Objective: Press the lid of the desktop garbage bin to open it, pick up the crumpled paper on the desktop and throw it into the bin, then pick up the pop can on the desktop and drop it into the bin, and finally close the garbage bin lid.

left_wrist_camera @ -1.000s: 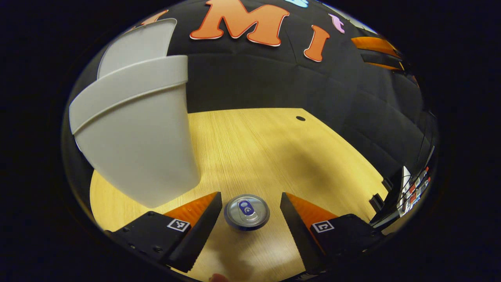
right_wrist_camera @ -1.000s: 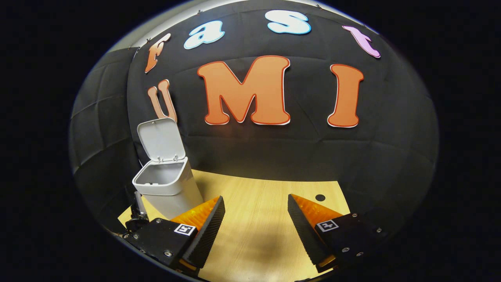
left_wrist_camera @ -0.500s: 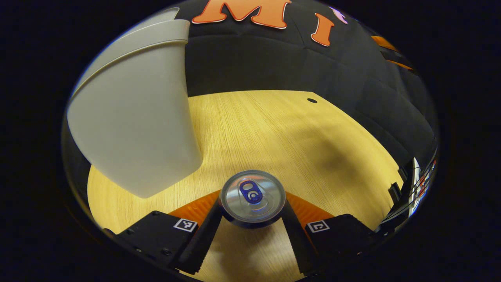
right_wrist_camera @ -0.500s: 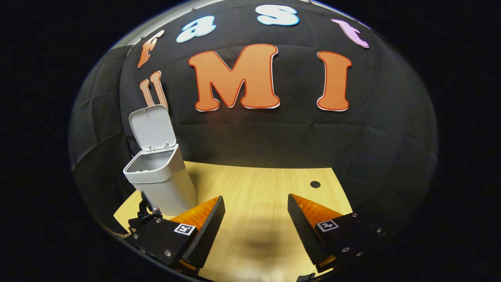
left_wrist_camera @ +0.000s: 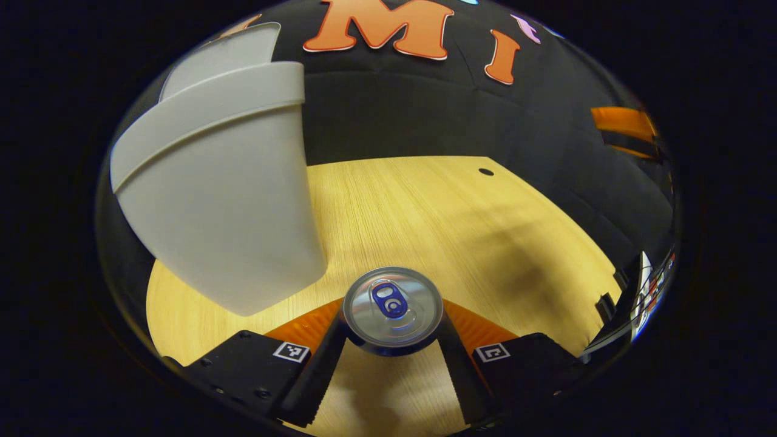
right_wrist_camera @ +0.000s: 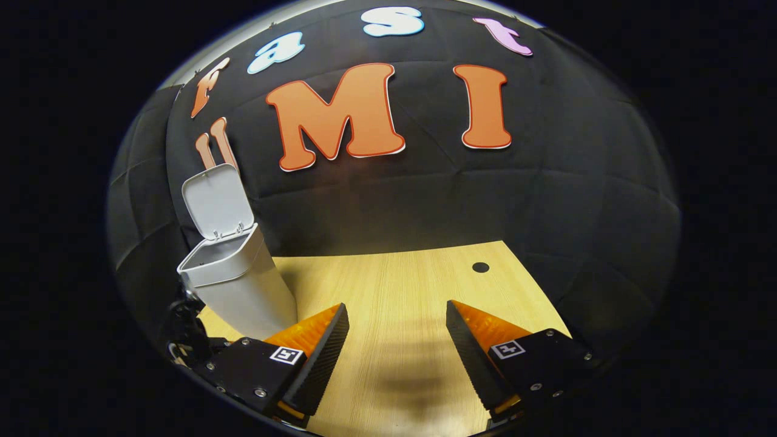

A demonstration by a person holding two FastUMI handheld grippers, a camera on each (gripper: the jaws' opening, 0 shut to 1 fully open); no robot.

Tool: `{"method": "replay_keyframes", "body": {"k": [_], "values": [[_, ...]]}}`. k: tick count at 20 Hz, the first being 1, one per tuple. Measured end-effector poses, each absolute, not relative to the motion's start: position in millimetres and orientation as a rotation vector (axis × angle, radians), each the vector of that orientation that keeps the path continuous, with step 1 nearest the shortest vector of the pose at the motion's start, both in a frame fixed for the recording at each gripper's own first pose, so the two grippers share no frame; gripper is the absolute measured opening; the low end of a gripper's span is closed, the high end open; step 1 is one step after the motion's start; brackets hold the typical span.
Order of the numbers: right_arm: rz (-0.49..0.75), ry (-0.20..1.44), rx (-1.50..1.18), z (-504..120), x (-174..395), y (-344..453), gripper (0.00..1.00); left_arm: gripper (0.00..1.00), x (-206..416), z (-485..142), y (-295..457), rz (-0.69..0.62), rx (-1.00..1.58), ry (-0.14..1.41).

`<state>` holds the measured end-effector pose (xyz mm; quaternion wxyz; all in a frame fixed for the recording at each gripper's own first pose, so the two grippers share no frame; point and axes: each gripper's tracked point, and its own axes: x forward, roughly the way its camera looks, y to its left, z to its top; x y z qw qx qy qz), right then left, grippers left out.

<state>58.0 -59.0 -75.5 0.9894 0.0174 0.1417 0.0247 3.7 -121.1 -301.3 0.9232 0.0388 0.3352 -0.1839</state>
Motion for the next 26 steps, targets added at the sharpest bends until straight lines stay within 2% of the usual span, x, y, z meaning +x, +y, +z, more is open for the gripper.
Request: {"method": "replay_keyframes", "body": {"k": [7,13,18,26], "values": [[0.054,0.223,0.041,-63.2,60.1,-49.6,0.96,0.83,1.1,-138.2,-86.1,-0.37,0.05,0.543],[0.061,0.222,0.061,-73.4,59.6,-40.6,0.96,0.83,33.0,-53.3,-30.1,-0.299,0.09,0.462],[0.042,0.217,0.029,-86.8,50.9,-40.7,0.96,0.83,79.6,-27.3,14.4,-0.226,0.084,0.454],[0.014,0.243,0.043,-107.1,43.5,-41.9,0.96,0.83,147.4,-57.4,32.7,-0.19,0.049,0.564]]}}
